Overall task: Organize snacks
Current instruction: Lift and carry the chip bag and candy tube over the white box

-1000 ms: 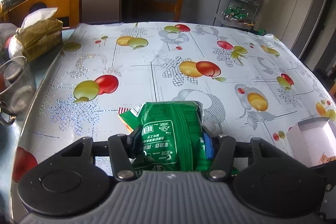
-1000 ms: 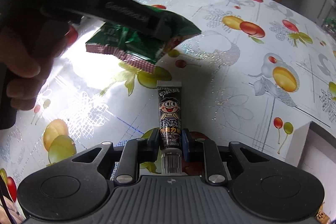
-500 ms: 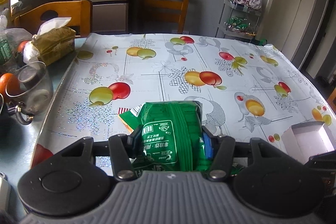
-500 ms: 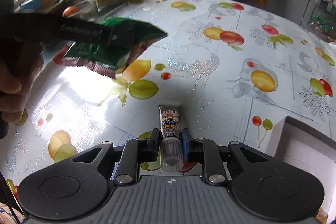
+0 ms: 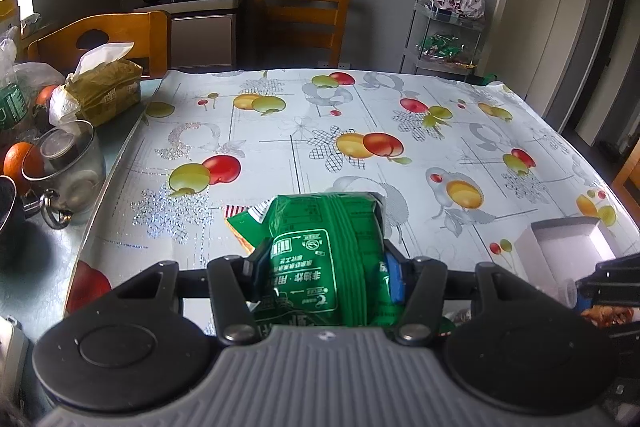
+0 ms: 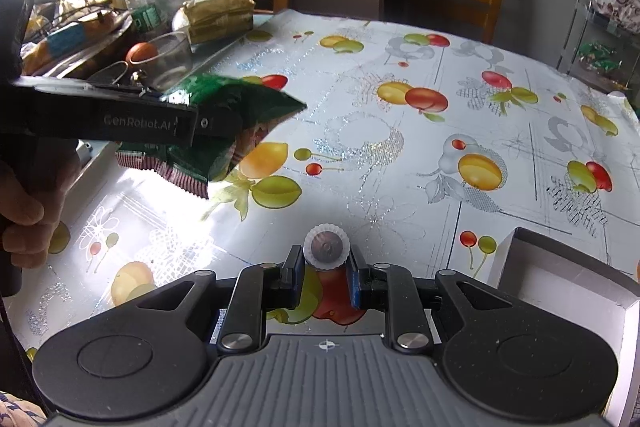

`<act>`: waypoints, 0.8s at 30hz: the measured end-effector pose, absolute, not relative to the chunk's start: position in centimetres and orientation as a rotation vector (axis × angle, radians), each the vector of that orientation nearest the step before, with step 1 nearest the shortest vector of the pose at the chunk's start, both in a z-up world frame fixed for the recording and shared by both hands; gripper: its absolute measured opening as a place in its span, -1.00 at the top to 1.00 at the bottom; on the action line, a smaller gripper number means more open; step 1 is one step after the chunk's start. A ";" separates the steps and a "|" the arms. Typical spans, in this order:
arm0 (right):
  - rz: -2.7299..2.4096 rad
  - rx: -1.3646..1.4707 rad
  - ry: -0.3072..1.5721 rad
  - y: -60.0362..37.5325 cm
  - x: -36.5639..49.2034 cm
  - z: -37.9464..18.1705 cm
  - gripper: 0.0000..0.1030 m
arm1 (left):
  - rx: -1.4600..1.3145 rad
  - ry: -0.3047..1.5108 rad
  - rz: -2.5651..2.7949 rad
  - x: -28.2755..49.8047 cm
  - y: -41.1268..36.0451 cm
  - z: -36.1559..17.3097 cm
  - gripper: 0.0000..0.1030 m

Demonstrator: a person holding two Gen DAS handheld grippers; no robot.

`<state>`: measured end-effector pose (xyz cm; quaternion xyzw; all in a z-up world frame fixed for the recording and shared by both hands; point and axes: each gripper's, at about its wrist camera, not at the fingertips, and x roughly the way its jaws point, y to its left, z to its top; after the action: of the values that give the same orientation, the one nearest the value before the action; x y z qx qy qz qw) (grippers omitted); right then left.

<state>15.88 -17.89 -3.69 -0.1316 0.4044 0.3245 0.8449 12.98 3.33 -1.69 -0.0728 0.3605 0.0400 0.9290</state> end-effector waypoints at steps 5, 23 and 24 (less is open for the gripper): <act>0.689 -0.262 0.828 -18.1 15.4 -3.0 0.55 | -0.143 0.740 0.066 12.1 2.9 -1.5 0.00; 0.646 -0.204 0.753 -20.4 14.4 -0.4 0.55 | -0.107 0.714 -0.002 11.5 0.5 0.0 0.00; 0.640 -0.199 0.750 -20.7 14.4 -0.3 0.55 | -0.105 0.712 -0.008 11.6 0.2 0.1 0.00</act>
<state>14.37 -20.69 -0.26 -0.0955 0.3595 0.3066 0.8762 11.56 0.19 0.12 -0.0514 0.3485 -0.0037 0.9359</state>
